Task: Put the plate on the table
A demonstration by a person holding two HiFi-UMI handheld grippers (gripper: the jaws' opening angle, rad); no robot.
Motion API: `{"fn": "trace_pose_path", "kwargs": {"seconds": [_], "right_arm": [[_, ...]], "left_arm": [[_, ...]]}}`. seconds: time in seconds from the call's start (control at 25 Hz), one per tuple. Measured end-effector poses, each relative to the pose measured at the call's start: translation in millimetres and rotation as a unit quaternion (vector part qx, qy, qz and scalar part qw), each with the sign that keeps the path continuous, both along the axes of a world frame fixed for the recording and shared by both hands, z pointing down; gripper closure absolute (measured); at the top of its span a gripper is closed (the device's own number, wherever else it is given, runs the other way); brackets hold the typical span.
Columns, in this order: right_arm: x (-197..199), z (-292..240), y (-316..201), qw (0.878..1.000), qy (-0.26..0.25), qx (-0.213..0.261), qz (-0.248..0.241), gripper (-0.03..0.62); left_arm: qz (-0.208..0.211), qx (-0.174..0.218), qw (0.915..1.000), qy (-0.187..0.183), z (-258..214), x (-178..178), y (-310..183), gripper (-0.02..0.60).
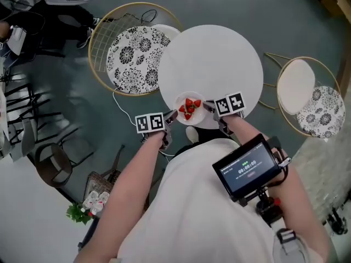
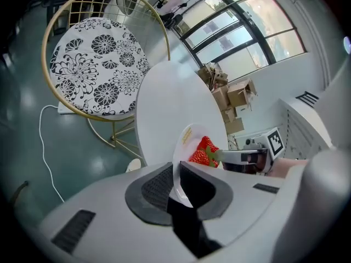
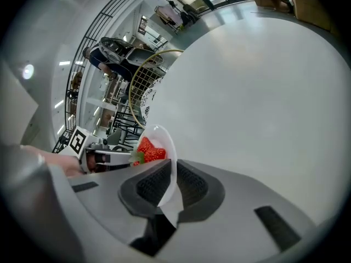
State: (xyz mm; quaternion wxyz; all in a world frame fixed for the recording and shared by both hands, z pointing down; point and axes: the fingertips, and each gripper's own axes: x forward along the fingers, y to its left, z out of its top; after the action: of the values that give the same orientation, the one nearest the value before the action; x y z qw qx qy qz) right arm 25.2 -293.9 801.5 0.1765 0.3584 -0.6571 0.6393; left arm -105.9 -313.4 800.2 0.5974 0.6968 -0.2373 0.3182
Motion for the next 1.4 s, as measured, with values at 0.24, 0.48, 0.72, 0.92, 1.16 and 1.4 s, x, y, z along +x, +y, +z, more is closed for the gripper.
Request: {"fn": "trace_pose_path", "kwargs": {"seconds": [0.24, 0.48, 0.72, 0.92, 1.16, 1.4], "right_arm": [[3, 17, -21, 1.000, 0.003, -0.004, 0.008, 0.563], [12, 22, -41, 1.000, 0.023, 0.005, 0.018, 0.563], [15, 19, -51, 0.999, 0.038, 0.025, -0.001, 0.563], [16, 22, -49, 0.997, 0.068, 0.029, -0.016, 0.563], [18, 20, -50, 0.988, 0.127, 0.057, -0.064, 0.549], [19, 18, -47, 0.988, 0.133, 0.059, -0.058, 0.546]], "left_arm": [[0.018, 0.001, 0.9998, -0.011, 17, 5, -24, 0.561], [0.043, 0.023, 0.9985, -0.025, 21, 16, -49, 0.558], [0.112, 0.056, 0.9895, -0.072, 25, 22, -62, 0.545], [0.152, 0.078, 0.9809, -0.094, 24, 25, -59, 0.533], [0.164, 0.086, 0.9747, -0.124, 23, 27, -62, 0.525], [0.159, 0.083, 0.9754, -0.127, 19, 28, -60, 0.518]]}}
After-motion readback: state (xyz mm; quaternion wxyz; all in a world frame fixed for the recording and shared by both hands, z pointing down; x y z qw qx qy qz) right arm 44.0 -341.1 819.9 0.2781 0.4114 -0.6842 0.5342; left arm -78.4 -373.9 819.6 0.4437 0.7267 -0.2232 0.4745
